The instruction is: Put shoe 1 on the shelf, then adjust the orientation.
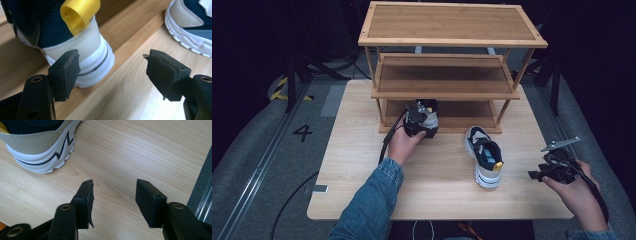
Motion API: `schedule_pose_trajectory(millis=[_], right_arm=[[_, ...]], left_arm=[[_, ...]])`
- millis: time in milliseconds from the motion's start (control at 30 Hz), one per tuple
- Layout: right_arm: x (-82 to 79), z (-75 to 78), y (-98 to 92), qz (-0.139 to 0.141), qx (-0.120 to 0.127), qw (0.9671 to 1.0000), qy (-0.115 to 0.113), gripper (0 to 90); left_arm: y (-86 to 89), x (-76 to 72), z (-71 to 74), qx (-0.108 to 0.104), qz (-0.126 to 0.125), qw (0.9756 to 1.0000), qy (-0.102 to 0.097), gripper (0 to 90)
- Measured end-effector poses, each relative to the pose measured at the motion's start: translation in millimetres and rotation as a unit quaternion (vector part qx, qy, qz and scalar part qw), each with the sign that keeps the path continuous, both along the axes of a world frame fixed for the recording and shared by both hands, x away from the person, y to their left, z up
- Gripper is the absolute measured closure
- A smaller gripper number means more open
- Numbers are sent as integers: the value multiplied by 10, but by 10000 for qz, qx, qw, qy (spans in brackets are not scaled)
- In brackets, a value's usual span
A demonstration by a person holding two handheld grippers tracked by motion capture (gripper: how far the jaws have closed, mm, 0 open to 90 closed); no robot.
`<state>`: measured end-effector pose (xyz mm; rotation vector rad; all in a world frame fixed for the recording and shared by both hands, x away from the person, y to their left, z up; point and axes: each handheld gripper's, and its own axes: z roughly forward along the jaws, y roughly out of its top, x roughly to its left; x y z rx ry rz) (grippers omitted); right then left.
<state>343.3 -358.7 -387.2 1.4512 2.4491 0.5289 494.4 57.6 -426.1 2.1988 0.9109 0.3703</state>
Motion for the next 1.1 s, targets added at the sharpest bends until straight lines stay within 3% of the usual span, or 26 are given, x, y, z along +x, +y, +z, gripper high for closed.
schedule_pose_trajectory(millis=[100,267,333,533,833,1100], right_arm=[[11,21,6,19,11,10000,-36,494],[59,47,57,101,17,9999,-74,494],[87,63,95,166,19,9998,-106,494],[167,104,196,363,42,9992,-176,503],[227,244,259,577,90,9982,-149,491],[162,433,406,988,330,9941,-299,551]], left_arm=[[48,-99,99,192,-21,9998,58,270],[156,-317,257,275,84,9982,532,271],[222,-389,330,475,52,9973,553,259],[357,-563,431,717,91,9954,637,244],[572,-788,407,1170,77,9886,948,238],[693,-885,412,1201,187,9877,983,237]])
